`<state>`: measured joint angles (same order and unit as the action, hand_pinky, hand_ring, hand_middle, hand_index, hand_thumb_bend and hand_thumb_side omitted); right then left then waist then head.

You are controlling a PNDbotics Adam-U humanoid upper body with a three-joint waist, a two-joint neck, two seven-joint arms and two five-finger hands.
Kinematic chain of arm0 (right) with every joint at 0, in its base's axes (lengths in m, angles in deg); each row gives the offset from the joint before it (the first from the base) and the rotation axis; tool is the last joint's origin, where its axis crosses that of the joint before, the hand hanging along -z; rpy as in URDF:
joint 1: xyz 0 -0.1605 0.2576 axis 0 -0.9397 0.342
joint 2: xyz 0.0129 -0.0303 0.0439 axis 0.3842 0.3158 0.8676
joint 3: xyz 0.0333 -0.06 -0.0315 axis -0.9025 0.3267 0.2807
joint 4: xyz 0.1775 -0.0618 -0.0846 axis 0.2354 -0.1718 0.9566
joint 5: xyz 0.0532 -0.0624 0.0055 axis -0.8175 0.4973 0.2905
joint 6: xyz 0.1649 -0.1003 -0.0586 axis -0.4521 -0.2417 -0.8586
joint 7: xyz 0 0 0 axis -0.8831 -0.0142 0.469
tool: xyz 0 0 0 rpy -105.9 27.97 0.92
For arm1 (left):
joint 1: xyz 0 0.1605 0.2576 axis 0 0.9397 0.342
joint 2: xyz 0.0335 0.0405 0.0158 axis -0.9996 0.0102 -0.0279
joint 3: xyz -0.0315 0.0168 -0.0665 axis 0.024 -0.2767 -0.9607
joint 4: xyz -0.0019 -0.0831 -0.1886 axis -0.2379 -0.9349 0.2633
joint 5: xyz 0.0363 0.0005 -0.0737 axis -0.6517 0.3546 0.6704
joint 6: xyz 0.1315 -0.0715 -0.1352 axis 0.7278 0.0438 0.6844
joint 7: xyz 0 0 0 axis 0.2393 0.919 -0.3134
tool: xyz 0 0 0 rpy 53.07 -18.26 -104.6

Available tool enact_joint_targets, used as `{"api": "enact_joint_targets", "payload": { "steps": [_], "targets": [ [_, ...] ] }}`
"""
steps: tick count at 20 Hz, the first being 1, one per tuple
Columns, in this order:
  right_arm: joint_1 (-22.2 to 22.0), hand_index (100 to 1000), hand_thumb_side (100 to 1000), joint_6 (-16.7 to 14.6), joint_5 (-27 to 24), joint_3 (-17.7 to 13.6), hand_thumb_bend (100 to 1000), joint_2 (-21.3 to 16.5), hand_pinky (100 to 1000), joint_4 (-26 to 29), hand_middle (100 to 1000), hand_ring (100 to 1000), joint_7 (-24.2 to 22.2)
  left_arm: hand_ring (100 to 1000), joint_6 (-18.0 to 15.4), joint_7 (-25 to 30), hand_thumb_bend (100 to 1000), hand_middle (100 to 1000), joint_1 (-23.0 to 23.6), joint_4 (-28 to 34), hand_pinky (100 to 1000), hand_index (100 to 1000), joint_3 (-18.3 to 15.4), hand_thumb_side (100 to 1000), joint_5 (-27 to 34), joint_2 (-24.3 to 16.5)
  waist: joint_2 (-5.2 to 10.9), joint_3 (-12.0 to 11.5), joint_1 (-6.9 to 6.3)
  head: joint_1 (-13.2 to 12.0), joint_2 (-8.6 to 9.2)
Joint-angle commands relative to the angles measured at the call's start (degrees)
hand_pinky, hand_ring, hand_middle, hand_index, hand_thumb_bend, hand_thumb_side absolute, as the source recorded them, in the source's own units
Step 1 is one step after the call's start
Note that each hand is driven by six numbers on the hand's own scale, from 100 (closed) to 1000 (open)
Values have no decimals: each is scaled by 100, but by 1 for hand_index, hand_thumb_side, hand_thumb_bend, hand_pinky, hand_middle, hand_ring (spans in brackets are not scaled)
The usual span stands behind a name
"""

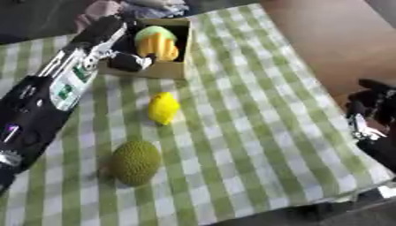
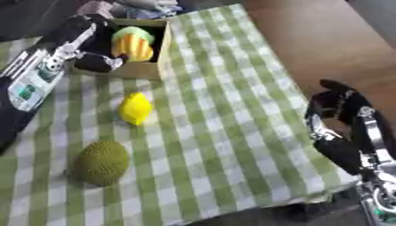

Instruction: Pick up objects on the table and place them in the box.

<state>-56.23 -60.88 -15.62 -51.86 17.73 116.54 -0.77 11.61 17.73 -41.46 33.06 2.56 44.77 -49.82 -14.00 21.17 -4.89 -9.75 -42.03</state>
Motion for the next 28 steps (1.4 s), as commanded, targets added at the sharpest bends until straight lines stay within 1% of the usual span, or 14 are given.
{"api": "enact_joint_targets", "payload": {
  "steps": [1, 4, 5, 7, 8, 11, 14, 15, 17, 18, 20, 22, 24, 28],
  "targets": [
    [67, 846, 370, -20, -13, -40, 100, -94, 616, 48, 635, 661, -10, 741, -23, -31, 361, 801, -78, 156, 751, 858, -75, 407, -41, -146, 81, -16, -41, 16, 73],
    [65, 846, 376, -21, -6, -55, 100, -99, 616, 49, 635, 661, -4, 729, -7, -123, 330, 777, -16, 542, 748, 841, -111, 339, 72, -293, 91, -83, -26, 55, 66],
    [67, 845, 377, -23, -3, -57, 100, -100, 616, 49, 635, 661, -6, 716, 19, -165, 323, 751, 12, 686, 742, 818, -128, 313, 97, -343, 95, -100, -21, 66, 66],
    [60, 846, 377, -23, 0, -69, 100, -101, 616, 47, 635, 661, -4, 699, 61, -258, 314, 732, 83, 1012, 735, 805, -164, 299, 166, -467, 104, -142, -8, 99, 70],
    [54, 844, 377, -22, 4, -76, 100, -104, 617, 45, 635, 661, -1, 668, 54, -280, 302, 698, 133, 1205, 726, 782, -171, 277, 217, -538, 109, -168, 0, 117, 71],
    [35, 844, 377, -20, 14, -99, 100, -110, 617, 42, 635, 661, 9, 649, 21, -203, 298, 677, 322, 1826, 720, 767, -206, 276, 397, -755, 121, -229, 18, 167, 74],
    [32, 844, 377, -19, 18, -104, 100, -111, 617, 42, 635, 661, 12, 649, 96, -84, 298, 677, 389, 2089, 720, 767, -238, 276, 472, -825, 123, -238, 21, 175, 74],
    [51, 843, 393, -29, 19, -93, 100, -119, 617, 53, 635, 661, 2, 618, 85, -39, 315, 642, 438, 2164, 709, 741, -199, 306, 505, -875, 130, -234, 15, 173, 89],
    [79, 843, 401, -44, 19, -97, 100, -128, 617, 79, 635, 661, -10, 645, -32, 104, 317, 669, 652, 2396, 724, 758, 7, 320, 639, -1089, 133, -229, 12, 187, 108],
    [81, 842, 406, -46, 19, -108, 100, -128, 617, 87, 635, 661, -8, 684, -105, 181, 315, 702, 775, 2522, 742, 782, 128, 340, 715, -1202, 133, -233, 17, 195, 108],
    [77, 842, 418, -56, 30, -163, 100, -131, 618, 115, 635, 661, 25, 698, -258, 337, 327, 713, 1027, 2776, 746, 788, 380, 339, 870, -1429, 126, -273, 23, 236, 115],
    [48, 841, 431, -86, 83, -327, 100, -133, 620, 200, 635, 661, 122, 707, -433, 513, 346, 722, 1311, 3061, 750, 794, 640, 355, 1020, -1684, 127, -331, 31, 289, 113],
    [34, 841, 445, -91, 155, -534, 100, -154, 622, 316, 635, 661, 266, 715, -613, 693, 361, 732, 1604, 3311, 754, 801, 689, 376, 1063, -1868, 130, -340, 39, 312, 109],
    [6, 842, 447, 28, 299, -871, 100, -209, 623, 423, 636, 662, 569, 721, -986, 1066, 367, 744, 2122, 3755, 754, 811, 507, 381, 988, -1978, 139, -321, 73, 308, 96]
  ]
}}
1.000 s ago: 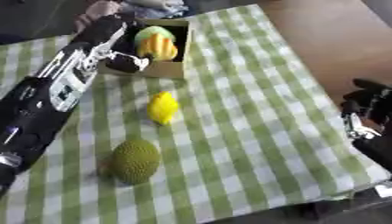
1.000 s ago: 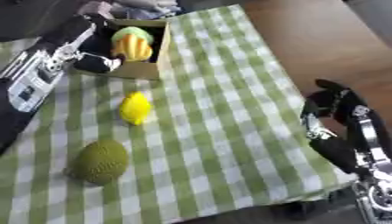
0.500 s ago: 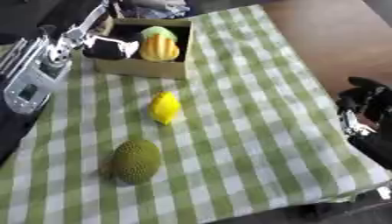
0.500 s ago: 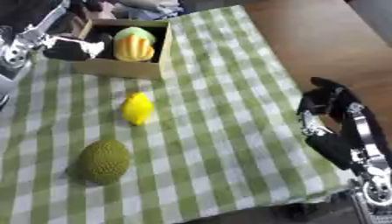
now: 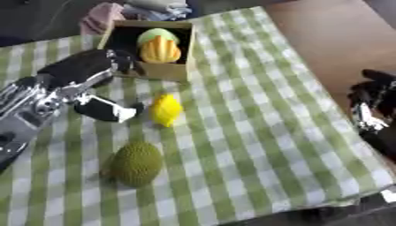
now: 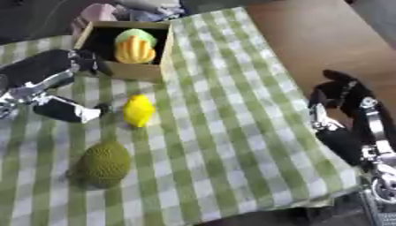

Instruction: Pick up objects on the table and place them in the box.

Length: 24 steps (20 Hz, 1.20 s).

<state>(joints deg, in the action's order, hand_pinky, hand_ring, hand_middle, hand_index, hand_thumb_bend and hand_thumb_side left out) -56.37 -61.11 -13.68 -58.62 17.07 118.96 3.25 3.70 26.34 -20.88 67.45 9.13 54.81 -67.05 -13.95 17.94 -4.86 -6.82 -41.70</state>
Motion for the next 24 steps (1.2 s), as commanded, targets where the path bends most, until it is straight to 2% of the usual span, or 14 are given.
{"api": "enact_joint_targets", "payload": {
  "steps": [1, 8, 12, 14, 16, 17, 18, 21, 22, 23, 24],
  "targets": [
    [19, 842, 448, 72, 131, -230, 100, -137, 623, 184, 636, 662, 215, 721, -282, 302, 367, 744, 111, 385, 754, 812, -170, 385, -40, -243, 133, 5, 79, 7, 60],
    [0, 842, 440, 113, 191, -255, 100, -101, 623, 144, 636, 662, 271, 760, -558, 961, 422, 792, 357, 623, 782, 850, -1, 477, -145, -283, 118, 33, 104, 24, 49],
    [-2, 842, 438, 119, 191, -248, 100, -93, 623, 120, 636, 663, 258, 776, -670, 1325, 469, 814, 551, 617, 794, 868, 20, 472, -319, -350, 109, 15, 98, 42, 52],
    [-5, 842, 437, 121, 193, -247, 100, -90, 623, 111, 636, 663, 252, 777, -691, 1510, 471, 818, 628, 603, 792, 871, 4, 437, -433, -353, 105, 5, 98, 55, 53],
    [-10, 841, 426, 125, 195, -251, 100, -84, 623, 103, 636, 663, 253, 763, -661, 1685, 407, 808, 660, 584, 775, 859, -47, 301, -562, -318, 102, -6, 102, 64, 47],
    [-13, 842, 436, 126, 196, -250, 100, -81, 623, 100, 636, 663, 251, 750, -638, 1777, 420, 792, 659, 598, 760, 850, -86, 296, -616, -287, 100, -9, 108, 73, 46],
    [-17, 841, 435, 127, 197, -249, 100, -78, 623, 97, 636, 663, 249, 719, -621, 1845, 382, 765, 651, 620, 732, 831, -123, 235, -646, -256, 99, -11, 113, 79, 44],
    [-27, 841, 434, 135, 203, -252, 100, -69, 623, 89, 636, 663, 246, 622, -590, 1808, 286, 667, 607, 639, 663, 756, -185, 138, -618, -179, 99, -11, 126, 85, 42],
    [-30, 841, 434, 137, 204, -254, 100, -66, 623, 87, 636, 663, 247, 615, -571, 1741, 279, 658, 593, 640, 659, 749, -207, 131, -585, -158, 98, -12, 129, 89, 40],
    [-34, 841, 433, 141, 207, -257, 100, -64, 623, 84, 636, 663, 248, 560, -548, 1659, 223, 590, 573, 640, 614, 692, -245, 100, -534, -131, 98, -15, 133, 98, 38],
    [-37, 841, 433, 143, 208, -258, 100, -62, 623, 82, 636, 663, 249, 531, -529, 1576, 197, 561, 560, 641, 593, 660, -280, 100, -475, -116, 98, -18, 136, 104, 38]
  ]
}}
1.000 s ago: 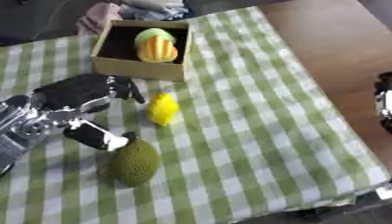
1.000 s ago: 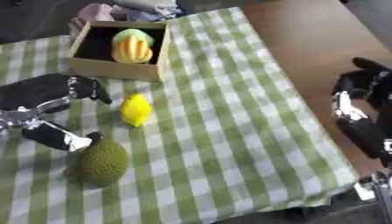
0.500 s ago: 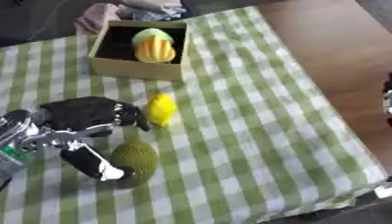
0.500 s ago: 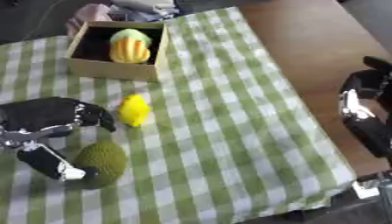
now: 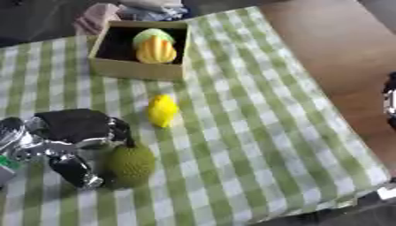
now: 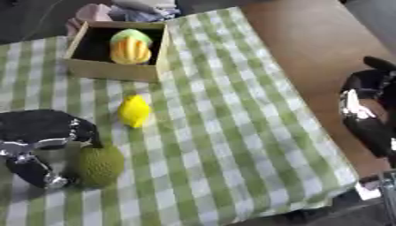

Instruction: Pick up objects on the table and place them in the box.

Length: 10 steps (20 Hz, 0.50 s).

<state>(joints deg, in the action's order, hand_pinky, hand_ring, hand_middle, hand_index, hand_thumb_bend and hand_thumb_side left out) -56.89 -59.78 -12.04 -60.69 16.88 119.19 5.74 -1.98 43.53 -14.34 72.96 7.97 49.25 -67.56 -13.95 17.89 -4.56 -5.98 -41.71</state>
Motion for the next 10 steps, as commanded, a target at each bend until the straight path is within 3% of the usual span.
{"api": "enact_joint_targets", "payload": {
  "steps": [1, 3, 10],
  "targets": [
    [12, 841, 433, 13, 46, -54, 100, -42, 623, 58, 636, 663, 1, 513, 58, -226, 180, 540, -115, 90, 583, 640, -222, 100, 148, -44, 99, -19, 109, 24, 40],
    [4, 841, 433, 17, 48, -59, 100, -41, 623, 55, 636, 663, 6, 482, 95, -399, 146, 502, -176, 90, 564, 600, -385, 100, 309, -18, 105, -35, 114, 41, 42],
    [-41, 841, 432, 24, 55, -79, 100, -47, 622, 31, 636, 663, 23, 479, 481, -971, 146, 497, -619, -10, 564, 599, -1235, 100, 655, -88, 148, -113, 103, 120, 37]
  ]
}}
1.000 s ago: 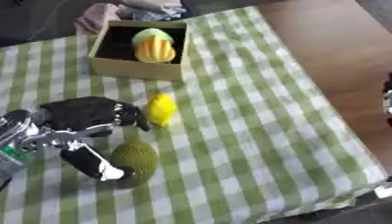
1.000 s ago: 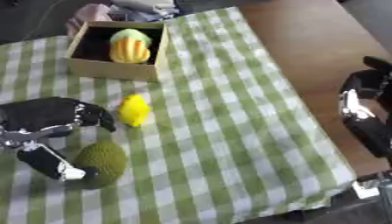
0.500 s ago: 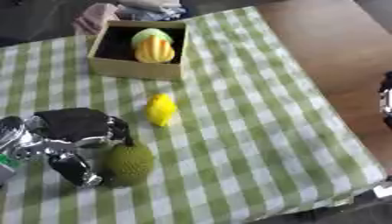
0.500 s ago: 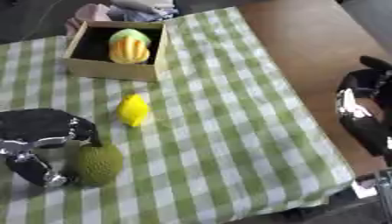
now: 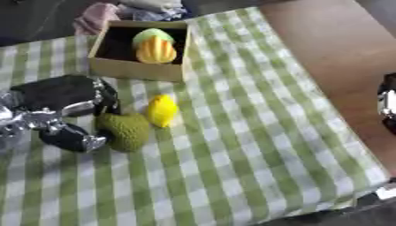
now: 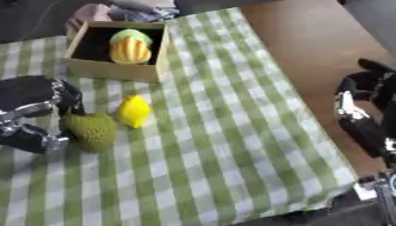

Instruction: Pick up objects on the table and place them in the box.

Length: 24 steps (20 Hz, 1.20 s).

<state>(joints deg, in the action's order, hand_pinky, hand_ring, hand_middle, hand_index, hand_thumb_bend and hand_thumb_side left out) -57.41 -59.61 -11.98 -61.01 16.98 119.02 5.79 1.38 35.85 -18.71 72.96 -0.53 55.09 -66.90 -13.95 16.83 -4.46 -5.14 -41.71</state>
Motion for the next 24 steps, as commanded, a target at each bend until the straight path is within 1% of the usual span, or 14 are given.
{"api": "enact_joint_targets", "payload": {
  "steps": [1, 4, 7, 12, 15, 16, 19, 21, 23, 24],
  "targets": [
    [4, 841, 432, 7, 48, -45, 100, -58, 622, 42, 636, 663, 19, 486, 233, -292, 167, 500, -282, -114, 569, 604, -530, 100, 36, -168, 157, -13, 88, 42, 37],
    [0, 840, 430, -2, 41, -10, 100, -68, 622, 27, 636, 663, -6, 493, 503, -564, 174, 505, -530, -522, 575, 612, -939, 100, -171, -154, 173, 10, 71, 23, 43],
    [2, 840, 429, -11, 27, 23, 100, -72, 621, 14, 636, 663, -33, 519, 780, -745, 174, 532, -751, -969, 598, 641, -1118, 100, -437, -30, 181, 64, 51, -11, 46],
    [25, 840, 427, -28, -1, 85, 100, -78, 621, 4, 636, 663, -80, 572, 1235, -745, 162, 588, -1132, -1708, 645, 694, -1060, 100, -868, 277, 170, 200, 1, -87, 72],
    [54, 840, 425, -44, -22, 133, 100, -72, 620, 1, 635, 663, -123, 638, 1508, -843, 164, 656, -1354, -2151, 688, 749, -929, 108, -928, 473, 153, 300, -26, -146, 99],
    [61, 840, 425, -47, -29, 147, 100, -68, 620, -1, 635, 663, -134, 647, 1595, -889, 163, 664, -1419, -2292, 692, 754, -899, 113, -947, 541, 143, 331, -33, -165, 109],
    [75, 840, 423, -57, -49, 179, 100, -52, 620, -5, 635, 662, -162, 707, 1850, -1085, 181, 730, -1601, -2707, 723, 803, -819, 168, -999, 742, 118, 401, -45, -223, 119],
    [85, 839, 423, -63, -62, 197, 100, -38, 620, -7, 635, 663, -176, 731, 2029, -1257, 199, 760, -1725, -2998, 739, 827, -712, 189, -1014, 867, 102, 435, -49, -269, 133],
    [88, 839, 422, -68, -71, 212, 100, -28, 620, -11, 635, 662, -191, 771, 2207, -1436, 281, 824, -1847, -3290, 760, 882, -576, 325, -1032, 973, 91, 456, -46, -290, 143],
    [87, 839, 422, -69, -73, 215, 100, -22, 620, -13, 635, 662, -194, 780, 2258, -1528, 313, 840, -1902, -3440, 765, 898, -501, 379, -1043, 1021, 89, 463, -43, -296, 141]
  ]
}}
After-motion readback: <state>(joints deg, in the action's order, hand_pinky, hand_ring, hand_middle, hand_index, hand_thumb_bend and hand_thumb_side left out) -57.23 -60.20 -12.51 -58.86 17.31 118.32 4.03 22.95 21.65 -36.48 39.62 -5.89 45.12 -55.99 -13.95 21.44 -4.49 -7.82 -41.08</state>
